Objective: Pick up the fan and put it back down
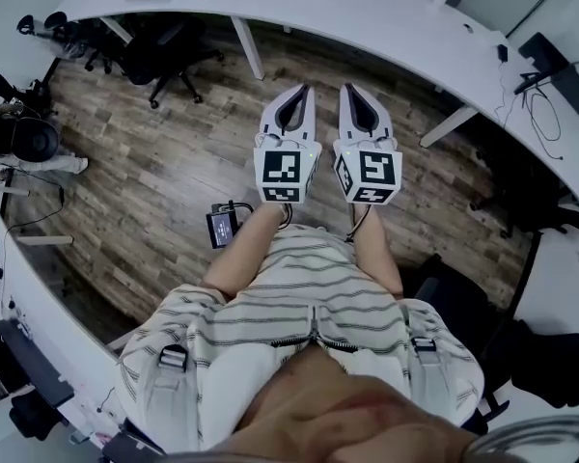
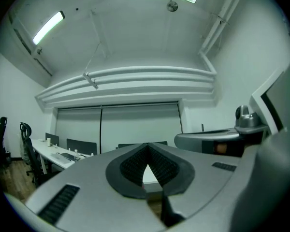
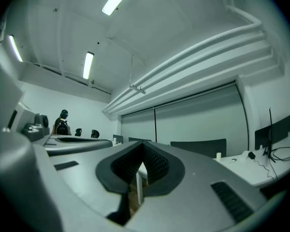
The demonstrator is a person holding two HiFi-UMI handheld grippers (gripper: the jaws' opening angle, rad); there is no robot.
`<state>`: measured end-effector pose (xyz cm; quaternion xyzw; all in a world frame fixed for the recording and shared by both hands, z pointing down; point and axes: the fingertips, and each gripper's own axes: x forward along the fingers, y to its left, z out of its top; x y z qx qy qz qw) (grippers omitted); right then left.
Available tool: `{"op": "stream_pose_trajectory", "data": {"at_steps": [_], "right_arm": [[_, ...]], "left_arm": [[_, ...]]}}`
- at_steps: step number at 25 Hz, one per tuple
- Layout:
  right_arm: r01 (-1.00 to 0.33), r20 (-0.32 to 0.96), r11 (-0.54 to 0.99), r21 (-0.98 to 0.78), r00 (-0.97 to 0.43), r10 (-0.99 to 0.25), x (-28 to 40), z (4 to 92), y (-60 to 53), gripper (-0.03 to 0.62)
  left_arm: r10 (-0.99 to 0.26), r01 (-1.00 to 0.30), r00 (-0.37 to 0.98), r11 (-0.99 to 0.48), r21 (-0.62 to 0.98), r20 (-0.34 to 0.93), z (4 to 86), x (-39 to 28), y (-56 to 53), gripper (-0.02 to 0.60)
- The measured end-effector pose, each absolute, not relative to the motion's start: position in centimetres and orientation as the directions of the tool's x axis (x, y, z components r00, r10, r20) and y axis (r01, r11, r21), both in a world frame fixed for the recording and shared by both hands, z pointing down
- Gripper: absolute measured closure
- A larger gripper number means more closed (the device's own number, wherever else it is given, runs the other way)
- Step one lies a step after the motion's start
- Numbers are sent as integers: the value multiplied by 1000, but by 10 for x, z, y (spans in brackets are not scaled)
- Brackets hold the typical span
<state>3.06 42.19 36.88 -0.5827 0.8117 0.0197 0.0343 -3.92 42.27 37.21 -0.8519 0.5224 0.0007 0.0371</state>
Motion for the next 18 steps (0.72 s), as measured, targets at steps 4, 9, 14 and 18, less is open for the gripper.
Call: {"op": "stream_pose_trajectory", "data": {"at_steps": [4, 9, 14, 18], "right_arm": [[-938, -81, 347, -18, -345, -935, 43, 377, 423, 582], [-936, -83, 351, -25, -348, -934, 52, 383, 418, 582], [-934, -73, 356, -36, -352, -933, 59, 390, 401, 582], [-934, -59, 355, -34, -353, -934, 59, 399, 378, 582]], "left_arm": [[-891, -890, 454, -451, -62, -29, 383, -24, 429, 574], [-900, -900, 434, -433, -40, -28, 391, -22, 423, 574], [-902, -902, 431, -430, -32, -27, 396, -13, 406, 574], [-903, -903, 430, -429, -25, -26, 407, -13, 381, 574]]}}
